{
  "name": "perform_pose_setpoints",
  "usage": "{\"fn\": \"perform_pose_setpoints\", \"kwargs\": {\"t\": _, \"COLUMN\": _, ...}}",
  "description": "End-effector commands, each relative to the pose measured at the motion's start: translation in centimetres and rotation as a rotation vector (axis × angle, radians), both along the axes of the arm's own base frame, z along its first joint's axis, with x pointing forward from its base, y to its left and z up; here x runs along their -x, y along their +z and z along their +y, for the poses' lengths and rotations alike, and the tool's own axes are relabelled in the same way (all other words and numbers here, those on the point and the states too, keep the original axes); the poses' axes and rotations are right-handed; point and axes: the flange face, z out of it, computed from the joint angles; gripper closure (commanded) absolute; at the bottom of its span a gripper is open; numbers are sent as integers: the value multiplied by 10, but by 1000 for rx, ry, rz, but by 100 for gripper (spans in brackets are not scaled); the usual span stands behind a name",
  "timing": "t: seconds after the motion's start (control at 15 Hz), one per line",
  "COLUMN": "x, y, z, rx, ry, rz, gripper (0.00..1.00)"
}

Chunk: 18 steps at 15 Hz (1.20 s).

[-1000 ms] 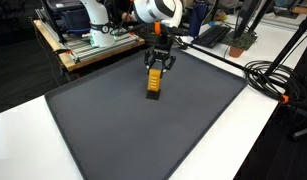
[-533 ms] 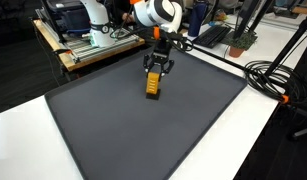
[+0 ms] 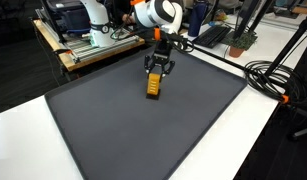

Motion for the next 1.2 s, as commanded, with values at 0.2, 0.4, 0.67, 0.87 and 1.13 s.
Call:
{"fn": "perform_pose_setpoints", "kwargs": {"t": 0.2, "x": -11, "y": -4, "z": -7, "rx": -37, "ry": -4, "rz": 23, "gripper": 70}}
{"fn": "perform_pose_setpoints", "kwargs": {"t": 0.4, "x": -12, "y": -5, "z": -9, "rx": -32, "ry": -19, "rz": 29, "gripper": 19}}
{"fn": "perform_pose_setpoints", "kwargs": {"t": 0.67, "x": -11, "y": -5, "z": -9, "rx": -28, "ry": -21, "rz": 36, "gripper": 0}}
{"fn": "perform_pose_setpoints", "kwargs": {"t": 0.87, "x": -4, "y": 1, "z": -4, "rx": -28, "ry": -27, "rz": 36, "gripper": 0}}
{"fn": "perform_pose_setpoints", "kwargs": {"t": 1.13, "x": 21, "y": 21, "z": 13, "rx": -120, "ry": 4, "rz": 23, "gripper": 0}}
